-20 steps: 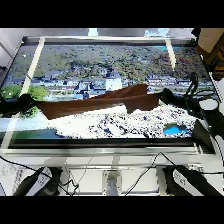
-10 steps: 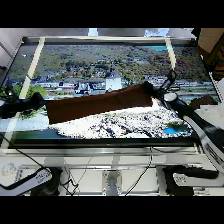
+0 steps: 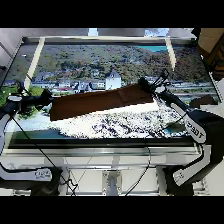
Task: Fold the shirts.
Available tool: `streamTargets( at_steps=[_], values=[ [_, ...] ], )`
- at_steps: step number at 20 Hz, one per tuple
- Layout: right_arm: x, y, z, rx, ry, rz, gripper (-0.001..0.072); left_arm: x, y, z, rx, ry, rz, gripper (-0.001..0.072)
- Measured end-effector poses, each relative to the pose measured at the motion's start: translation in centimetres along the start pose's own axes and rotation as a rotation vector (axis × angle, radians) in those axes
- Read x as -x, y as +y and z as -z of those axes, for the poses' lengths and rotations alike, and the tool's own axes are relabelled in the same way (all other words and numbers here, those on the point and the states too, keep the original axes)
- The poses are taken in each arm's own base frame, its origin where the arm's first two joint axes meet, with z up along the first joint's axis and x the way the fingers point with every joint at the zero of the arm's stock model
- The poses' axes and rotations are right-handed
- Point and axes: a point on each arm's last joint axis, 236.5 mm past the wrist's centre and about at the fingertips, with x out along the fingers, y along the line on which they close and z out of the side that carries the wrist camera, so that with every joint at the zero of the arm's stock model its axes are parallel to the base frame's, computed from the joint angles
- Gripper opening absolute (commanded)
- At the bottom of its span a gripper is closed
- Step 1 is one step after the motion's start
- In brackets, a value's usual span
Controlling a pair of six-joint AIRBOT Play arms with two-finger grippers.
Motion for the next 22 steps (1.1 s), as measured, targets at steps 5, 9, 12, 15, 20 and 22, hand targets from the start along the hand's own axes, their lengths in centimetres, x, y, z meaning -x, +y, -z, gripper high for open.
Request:
streamTargets(
  at_steps=[5,9,12,15,20,22],
  values=[
    [-0.3,-0.4,0.2,-0.012,0.016,0.004,0.0347,-0.4,-0.5,-0.5,0.044,-0.015,0.023,0.0577],
    [0.5,0.6,-0.6,0.006,0.010,-0.018,0.0347,0.0,-2.5,-1.3,0.064,-0.013,0.081,0.0576],
    [2.6,2.0,-3.1,0.136,0.004,-0.052,0.0362,1.2,-5.8,-2.1,-0.031,0.014,0.161,0.0492],
    [5.1,1.3,-5.3,0.241,0.088,-0.060,0.0379,2.9,-10.4,-1.9,-0.184,0.071,0.265,0.0500],
    [8.5,-5.2,-5.8,0.229,0.305,-0.011,0.0378,4.1,-16.8,1.2,-0.373,0.160,0.382,0.0499],
    [8.6,-7.5,-4.6,0.199,0.388,-0.002,0.0378,3.8,-18.7,2.8,-0.426,0.184,0.405,0.0499]
  ],
)
